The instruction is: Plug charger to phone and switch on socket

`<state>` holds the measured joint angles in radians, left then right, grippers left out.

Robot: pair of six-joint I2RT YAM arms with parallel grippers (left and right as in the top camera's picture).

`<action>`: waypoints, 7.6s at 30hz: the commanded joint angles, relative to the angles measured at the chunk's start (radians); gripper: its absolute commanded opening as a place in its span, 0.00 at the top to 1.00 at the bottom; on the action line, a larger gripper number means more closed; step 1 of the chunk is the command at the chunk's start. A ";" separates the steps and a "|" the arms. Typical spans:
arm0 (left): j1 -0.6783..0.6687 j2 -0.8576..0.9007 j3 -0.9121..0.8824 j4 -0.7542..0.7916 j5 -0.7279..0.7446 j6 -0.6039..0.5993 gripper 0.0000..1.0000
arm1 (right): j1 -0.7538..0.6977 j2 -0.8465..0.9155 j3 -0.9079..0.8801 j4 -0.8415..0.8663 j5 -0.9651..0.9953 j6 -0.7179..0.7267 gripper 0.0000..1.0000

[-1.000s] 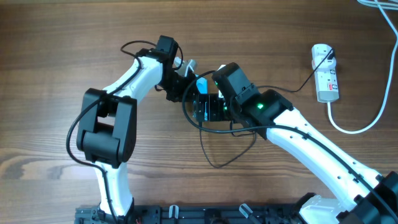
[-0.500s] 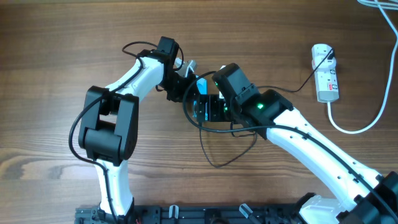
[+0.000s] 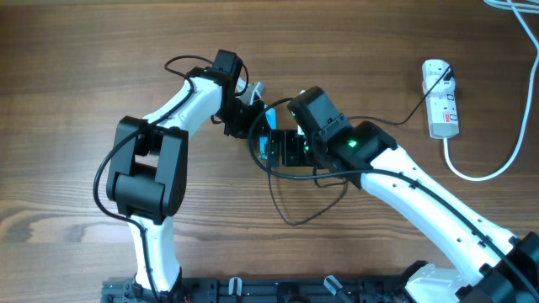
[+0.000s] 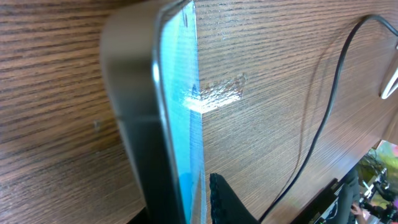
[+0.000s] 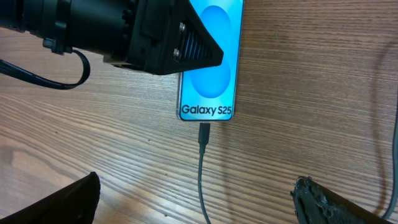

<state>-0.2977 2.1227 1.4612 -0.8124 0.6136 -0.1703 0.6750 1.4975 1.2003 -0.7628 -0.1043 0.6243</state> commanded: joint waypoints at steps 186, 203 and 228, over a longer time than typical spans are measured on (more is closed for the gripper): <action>-0.001 -0.682 -0.001 -0.098 -0.850 -0.230 0.00 | -0.768 -0.888 -0.201 -0.349 -0.002 -0.172 0.00; -0.001 -0.682 -0.001 -0.098 -0.850 -0.230 0.00 | -0.768 -0.927 -0.215 -0.320 0.030 -0.266 0.00; -0.001 -0.682 -0.001 -0.098 -0.850 -0.230 0.00 | -0.651 -1.494 -0.974 0.538 -0.089 -0.419 0.00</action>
<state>-0.3004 1.4353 1.4631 -0.9134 -0.2203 -0.3882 0.0193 0.0219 0.2760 -0.2909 -0.1829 0.2356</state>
